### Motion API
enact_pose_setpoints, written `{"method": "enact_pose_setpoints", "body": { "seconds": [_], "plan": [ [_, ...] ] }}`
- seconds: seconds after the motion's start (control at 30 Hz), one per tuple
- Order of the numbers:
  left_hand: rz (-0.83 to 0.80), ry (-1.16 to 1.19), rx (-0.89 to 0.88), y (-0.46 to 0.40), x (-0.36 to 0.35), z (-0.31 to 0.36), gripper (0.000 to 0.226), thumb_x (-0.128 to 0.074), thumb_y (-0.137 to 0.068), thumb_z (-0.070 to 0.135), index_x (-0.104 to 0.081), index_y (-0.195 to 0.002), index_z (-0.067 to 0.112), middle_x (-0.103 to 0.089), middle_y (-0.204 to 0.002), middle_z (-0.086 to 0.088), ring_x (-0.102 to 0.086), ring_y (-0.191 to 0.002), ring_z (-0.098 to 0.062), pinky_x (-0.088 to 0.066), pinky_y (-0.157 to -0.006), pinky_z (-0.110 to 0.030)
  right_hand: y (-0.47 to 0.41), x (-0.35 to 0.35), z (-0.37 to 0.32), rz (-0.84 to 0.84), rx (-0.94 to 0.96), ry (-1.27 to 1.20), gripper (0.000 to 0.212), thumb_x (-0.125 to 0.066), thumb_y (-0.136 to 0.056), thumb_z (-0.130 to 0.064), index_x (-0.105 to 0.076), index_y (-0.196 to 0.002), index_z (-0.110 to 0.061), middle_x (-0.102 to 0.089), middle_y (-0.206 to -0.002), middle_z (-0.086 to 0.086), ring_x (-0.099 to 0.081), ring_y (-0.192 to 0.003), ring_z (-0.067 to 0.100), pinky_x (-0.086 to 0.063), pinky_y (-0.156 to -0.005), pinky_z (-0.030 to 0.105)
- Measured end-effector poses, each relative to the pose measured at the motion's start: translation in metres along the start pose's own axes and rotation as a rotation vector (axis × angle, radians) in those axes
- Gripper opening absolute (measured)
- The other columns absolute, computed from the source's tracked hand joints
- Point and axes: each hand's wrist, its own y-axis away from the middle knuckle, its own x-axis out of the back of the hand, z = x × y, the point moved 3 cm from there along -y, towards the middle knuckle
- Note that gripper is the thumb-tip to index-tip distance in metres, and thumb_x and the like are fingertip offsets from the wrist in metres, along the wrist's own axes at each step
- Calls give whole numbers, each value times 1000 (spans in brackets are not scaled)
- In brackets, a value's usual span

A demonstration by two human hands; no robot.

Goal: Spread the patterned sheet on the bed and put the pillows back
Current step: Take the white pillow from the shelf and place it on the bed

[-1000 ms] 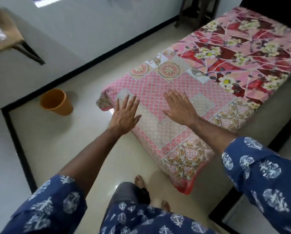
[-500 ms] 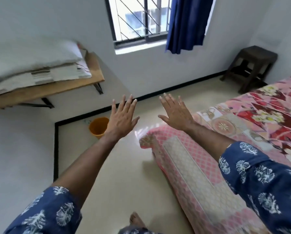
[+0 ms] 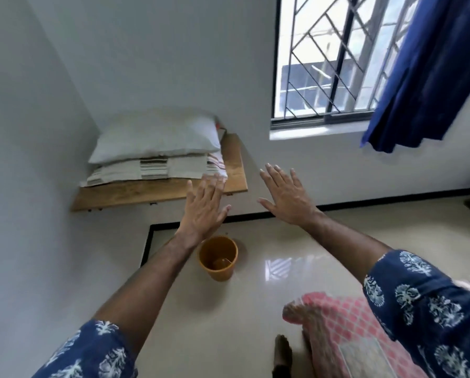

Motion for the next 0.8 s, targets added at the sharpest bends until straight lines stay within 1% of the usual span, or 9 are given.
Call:
{"method": "enact_pose_setpoints", "body": {
  "seconds": [0.1,0.17,0.27,0.33,0.43,0.57,0.63,0.7,0.8],
  "plan": [
    [-41,-20,93,-39,-11,-35,75,-27,-102,56,-4,-161,18,5,-170,-8,11,-156,-30,1,-123,-61,-74,-17,9,8,61,-67,79,-50,-98,-54,-19,-160,-15,-18,-167,13,-15,-155,31,-7,-124,57],
    [-49,0,165,-64,-17,-59,74,-30,-103,55,-3,-161,19,8,-170,-7,14,-155,-29,3,-124,-60,-122,-26,16,5,111,-77,77,-48,-99,-56,-20,-159,-16,-18,-168,12,-16,-155,30,-7,-124,57],
    [-56,37,277,-102,-22,-98,74,-20,-100,58,-6,-161,18,8,-170,-5,15,-155,-28,1,-124,-59,-192,-34,22,-21,205,-80,76,-43,-100,-57,-19,-161,-16,-16,-168,9,-16,-155,29,-8,-124,56],
    [-46,61,366,-126,-29,-122,77,-15,-97,60,-3,-162,19,10,-170,-3,18,-155,-27,4,-124,-58,-237,-44,26,-16,260,-73,77,-39,-100,-60,-20,-160,-16,-18,-168,9,-18,-155,29,-11,-124,56],
    [-46,122,459,-152,-42,-153,77,-17,-98,60,1,-162,22,13,-170,0,19,-154,-26,4,-125,-57,-294,-65,26,-52,305,-79,77,-39,-99,-62,-22,-160,-17,-21,-167,10,-21,-154,30,-15,-124,56],
    [-55,141,533,-177,-66,-192,74,-21,-101,61,-3,-161,22,8,-170,-2,12,-156,-28,0,-125,-58,-359,-97,15,-89,381,-61,79,-37,-99,-63,-17,-161,-18,-15,-168,9,-16,-155,30,-12,-125,54],
    [-51,155,568,-194,-79,-220,71,-26,-104,57,-4,-161,22,7,-170,-2,9,-156,-29,-2,-125,-59,-396,-112,7,-95,408,-56,78,-39,-100,-61,-17,-161,-17,-15,-169,10,-15,-155,30,-12,-125,55],
    [-34,175,585,-213,-93,-247,69,-29,-105,53,-5,-161,22,8,-170,-2,10,-156,-28,-2,-124,-58,-431,-128,-1,-113,419,-40,80,-39,-99,-63,-15,-161,-18,-13,-169,9,-14,-155,30,-12,-125,55],
    [-8,205,591,-237,-110,-283,70,-30,-103,55,-8,-161,23,6,-170,-3,9,-156,-29,-5,-124,-60,-472,-147,-12,-177,435,1,83,-38,-98,-65,-11,-162,-19,-6,-170,9,-10,-156,29,-12,-125,54]
  ]
}}
